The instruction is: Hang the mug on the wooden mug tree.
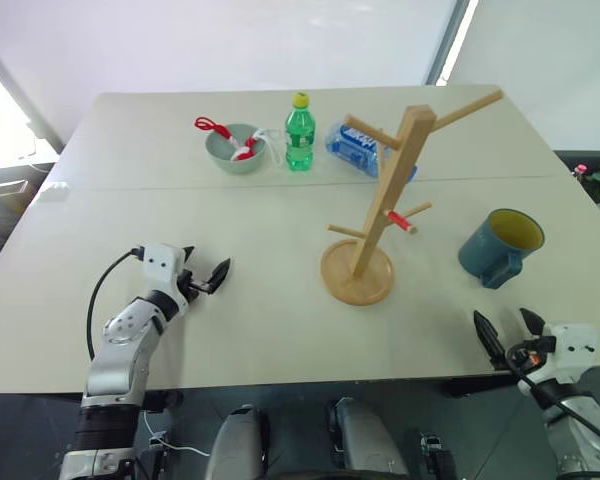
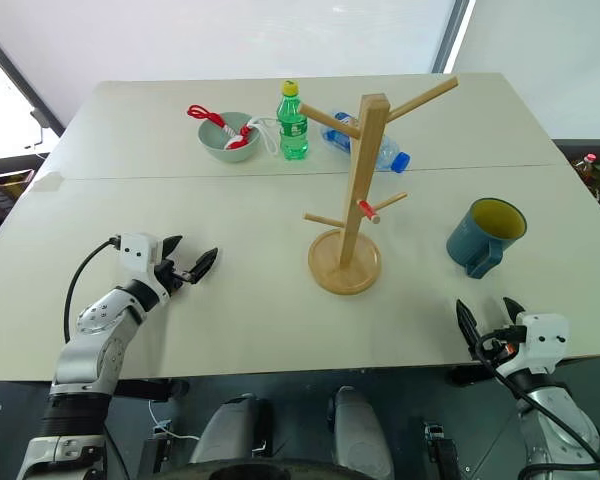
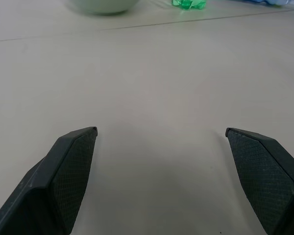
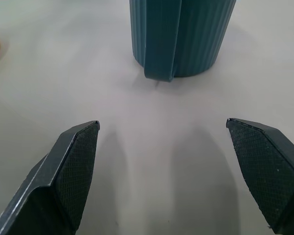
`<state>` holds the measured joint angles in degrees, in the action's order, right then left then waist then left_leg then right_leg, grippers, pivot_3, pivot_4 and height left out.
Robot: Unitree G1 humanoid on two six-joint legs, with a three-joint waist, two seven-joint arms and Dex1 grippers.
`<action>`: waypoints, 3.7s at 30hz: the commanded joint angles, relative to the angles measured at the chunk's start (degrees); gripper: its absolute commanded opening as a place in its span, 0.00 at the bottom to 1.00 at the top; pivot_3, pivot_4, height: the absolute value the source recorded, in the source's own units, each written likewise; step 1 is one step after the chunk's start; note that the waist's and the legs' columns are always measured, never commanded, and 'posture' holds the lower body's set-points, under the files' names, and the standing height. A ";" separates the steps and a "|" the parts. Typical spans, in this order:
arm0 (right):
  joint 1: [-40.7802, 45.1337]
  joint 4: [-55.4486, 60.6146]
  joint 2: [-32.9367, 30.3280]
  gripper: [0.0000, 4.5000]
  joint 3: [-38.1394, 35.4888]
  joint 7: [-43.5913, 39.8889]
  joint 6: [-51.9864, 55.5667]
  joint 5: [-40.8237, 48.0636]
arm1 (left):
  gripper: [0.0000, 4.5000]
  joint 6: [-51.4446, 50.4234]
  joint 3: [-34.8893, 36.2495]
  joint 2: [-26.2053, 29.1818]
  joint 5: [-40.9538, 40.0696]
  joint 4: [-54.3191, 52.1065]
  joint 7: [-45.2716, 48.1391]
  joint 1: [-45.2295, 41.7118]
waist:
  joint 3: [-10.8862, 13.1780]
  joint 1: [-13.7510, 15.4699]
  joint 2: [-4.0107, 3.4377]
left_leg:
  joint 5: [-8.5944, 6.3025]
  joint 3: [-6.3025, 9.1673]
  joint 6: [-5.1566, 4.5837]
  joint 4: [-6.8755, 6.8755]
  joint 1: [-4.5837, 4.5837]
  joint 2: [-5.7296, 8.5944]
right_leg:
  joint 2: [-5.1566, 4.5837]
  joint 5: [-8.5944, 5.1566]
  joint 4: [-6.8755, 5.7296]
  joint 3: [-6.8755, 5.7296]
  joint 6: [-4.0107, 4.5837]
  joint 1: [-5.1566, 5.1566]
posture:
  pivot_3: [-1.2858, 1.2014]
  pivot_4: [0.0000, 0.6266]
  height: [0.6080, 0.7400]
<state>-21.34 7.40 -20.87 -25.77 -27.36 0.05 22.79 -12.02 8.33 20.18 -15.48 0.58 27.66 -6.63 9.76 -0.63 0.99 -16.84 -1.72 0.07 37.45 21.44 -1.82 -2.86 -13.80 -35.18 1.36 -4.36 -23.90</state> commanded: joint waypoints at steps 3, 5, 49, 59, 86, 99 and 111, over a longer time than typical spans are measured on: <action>0.92 0.03 0.24 0.96 -0.53 0.20 -1.17 0.17 | 1.00 0.91 0.11 0.08 -0.20 -1.06 0.24 -0.28 | 0.00 -0.01 0.00 | 0.00 0.00 0.00 0.00 0.00 0.00 | 0.00 0.00 0.00 0.01 0.00 0.00 | 0.52 0.24 1.00; 1.13 0.14 0.19 0.96 -0.41 0.15 -1.10 0.13 | 1.00 0.56 0.27 -0.01 -0.76 -1.52 0.48 -0.01 | 0.00 0.00 0.00 | 0.00 -0.01 0.00 0.00 0.00 0.00 | 0.00 0.00 0.00 0.01 0.00 0.00 | 0.52 0.24 1.00; 11.73 -2.51 -0.44 0.01 -1.14 14.10 -0.47 -7.71 | 1.00 -7.03 -24.62 2.89 -9.10 -18.96 29.68 -6.90 | -0.03 -0.09 -0.06 | 0.01 0.09 -0.01 0.43 0.01 0.06 | 0.24 0.00 -0.17 0.09 0.02 0.16 | 0.52 0.24 1.00; 8.45 0.99 -0.35 0.01 -1.61 13.15 0.88 -6.28 | 1.00 -6.88 -24.95 2.78 -9.34 -18.93 29.64 -6.92 | -0.04 0.02 -0.07 | 0.01 0.12 -0.02 0.43 0.01 0.06 | 0.26 0.00 -0.20 0.08 0.01 0.17 | 0.52 0.24 1.00; 19.04 -8.82 3.84 0.60 -3.24 28.12 1.10 -9.06 | 1.00 -6.28 -24.40 1.65 -9.68 -18.52 29.99 -7.59 | -0.04 -0.20 -0.11 | 0.01 0.13 -0.02 0.48 0.01 0.06 | 0.27 0.00 -0.21 0.11 0.02 0.19 | 0.52 0.24 1.00; 20.46 -8.45 4.57 0.01 -2.81 27.41 1.84 -6.19 | 1.00 -6.80 -24.52 1.29 -9.94 -19.04 29.27 -7.76 | -0.04 -0.23 -0.11 | 0.01 0.14 -0.02 0.48 0.01 0.06 | 0.28 0.00 -0.21 0.11 0.01 0.20 | 0.52 0.24 1.00; 1.52 15.33 -14.21 0.01 7.12 8.72 -8.23 -24.24 | 1.00 -7.04 -23.34 2.15 -10.75 -18.78 29.34 -6.85 | -0.01 -0.28 -0.18 | 0.00 0.14 -0.03 0.48 -0.02 0.08 | 0.32 -0.04 -0.18 0.10 -0.05 0.22 | 0.52 0.24 1.00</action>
<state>-18.79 17.05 -32.76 -18.61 -15.34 -6.00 -0.07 -19.71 -16.06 22.14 -25.52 -16.73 56.77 -13.58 9.76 -0.91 0.81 -16.84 -1.58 0.04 37.95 21.42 -1.75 -2.53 -13.87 -35.37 1.46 -4.46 -23.68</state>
